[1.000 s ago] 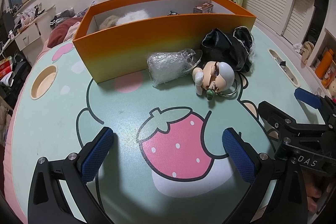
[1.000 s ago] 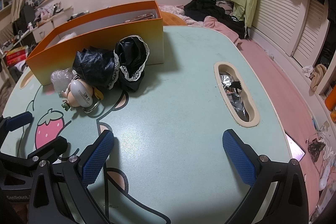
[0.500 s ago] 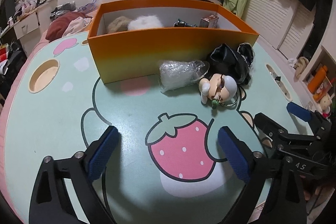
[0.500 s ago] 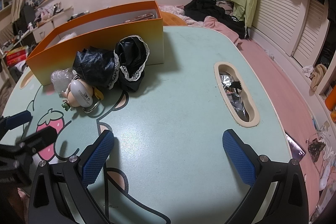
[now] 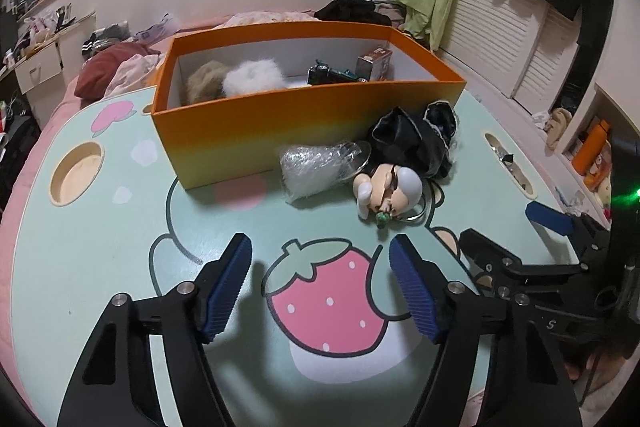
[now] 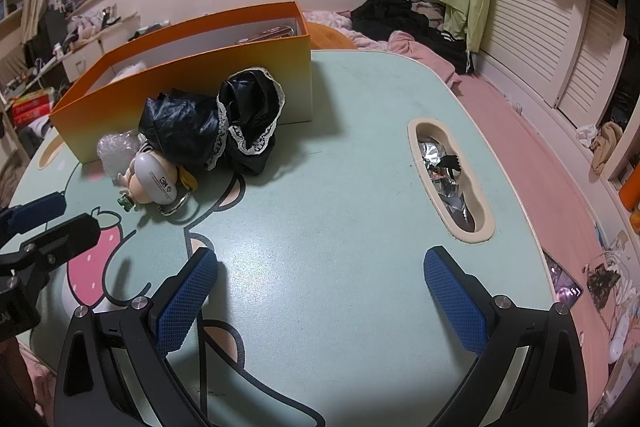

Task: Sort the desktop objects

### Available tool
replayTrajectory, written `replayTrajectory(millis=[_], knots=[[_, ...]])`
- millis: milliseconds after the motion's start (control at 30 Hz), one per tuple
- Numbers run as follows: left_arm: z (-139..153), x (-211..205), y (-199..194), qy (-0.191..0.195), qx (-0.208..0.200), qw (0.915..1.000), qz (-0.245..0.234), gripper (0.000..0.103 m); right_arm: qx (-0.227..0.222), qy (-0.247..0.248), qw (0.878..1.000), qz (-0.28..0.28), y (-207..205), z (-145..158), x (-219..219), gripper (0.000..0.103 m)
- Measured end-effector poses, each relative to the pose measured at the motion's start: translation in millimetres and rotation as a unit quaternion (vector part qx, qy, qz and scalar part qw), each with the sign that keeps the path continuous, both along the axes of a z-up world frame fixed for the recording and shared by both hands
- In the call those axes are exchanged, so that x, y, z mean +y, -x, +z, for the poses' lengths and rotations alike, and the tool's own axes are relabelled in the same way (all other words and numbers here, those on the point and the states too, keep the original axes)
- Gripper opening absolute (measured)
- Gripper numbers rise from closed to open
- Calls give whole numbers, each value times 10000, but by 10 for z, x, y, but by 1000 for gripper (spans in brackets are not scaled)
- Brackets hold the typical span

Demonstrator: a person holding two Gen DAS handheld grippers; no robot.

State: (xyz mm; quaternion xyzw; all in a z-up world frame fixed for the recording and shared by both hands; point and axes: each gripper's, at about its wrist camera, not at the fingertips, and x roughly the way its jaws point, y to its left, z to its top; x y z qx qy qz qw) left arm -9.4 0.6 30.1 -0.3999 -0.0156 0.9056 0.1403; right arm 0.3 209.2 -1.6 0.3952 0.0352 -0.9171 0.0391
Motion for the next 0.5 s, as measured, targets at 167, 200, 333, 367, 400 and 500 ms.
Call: replayTrajectory(millis=[167,200,333,367,400,500], knots=[[1,-1,64,-144,-86,9999,18,51,1,-1,10000,1,0,-1,0,103],[3,-3,84,-175,-95,9998,46,51,2,-1,10000,1,-1,-2,1,103],[27,-64,188,-336,-19,9987,373,51,3,-1,10000,3,0,-2,4,103],[34,-85,226,-376,3,9982,468,51,2,0,10000,4,0,-3,4,103],[39,-104,275,-410,-7,9976,555,51,2,1,10000,4,-1,-3,5,103],[4,-97,452,-617,-252,9962,565,51,3,1,10000,4,-2,-4,4,103]])
